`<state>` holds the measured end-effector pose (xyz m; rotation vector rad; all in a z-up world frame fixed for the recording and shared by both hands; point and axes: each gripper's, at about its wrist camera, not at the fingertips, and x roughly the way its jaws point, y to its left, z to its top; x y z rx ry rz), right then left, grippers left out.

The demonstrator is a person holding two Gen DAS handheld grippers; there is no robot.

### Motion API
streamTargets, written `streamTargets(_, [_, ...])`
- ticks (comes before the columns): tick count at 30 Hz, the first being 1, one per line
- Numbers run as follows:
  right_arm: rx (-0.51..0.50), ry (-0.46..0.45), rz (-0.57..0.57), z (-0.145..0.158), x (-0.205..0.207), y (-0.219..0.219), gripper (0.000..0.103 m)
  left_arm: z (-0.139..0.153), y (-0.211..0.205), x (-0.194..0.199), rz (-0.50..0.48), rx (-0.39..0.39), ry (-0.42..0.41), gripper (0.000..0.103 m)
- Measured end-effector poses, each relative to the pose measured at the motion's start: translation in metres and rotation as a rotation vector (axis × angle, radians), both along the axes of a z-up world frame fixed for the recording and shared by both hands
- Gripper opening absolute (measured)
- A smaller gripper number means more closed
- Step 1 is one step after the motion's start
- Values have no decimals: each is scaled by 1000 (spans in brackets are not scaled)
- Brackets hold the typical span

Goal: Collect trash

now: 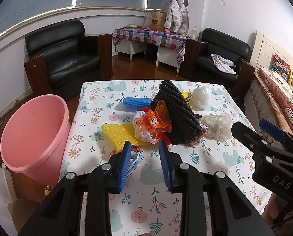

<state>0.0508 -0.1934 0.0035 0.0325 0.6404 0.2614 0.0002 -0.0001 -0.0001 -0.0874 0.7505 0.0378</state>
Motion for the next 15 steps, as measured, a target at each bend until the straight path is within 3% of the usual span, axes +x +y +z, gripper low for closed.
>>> streamTargets(15, [2, 4, -1, -2, -1, -3, 93, -7, 9, -3, 1, -4, 4, 29])
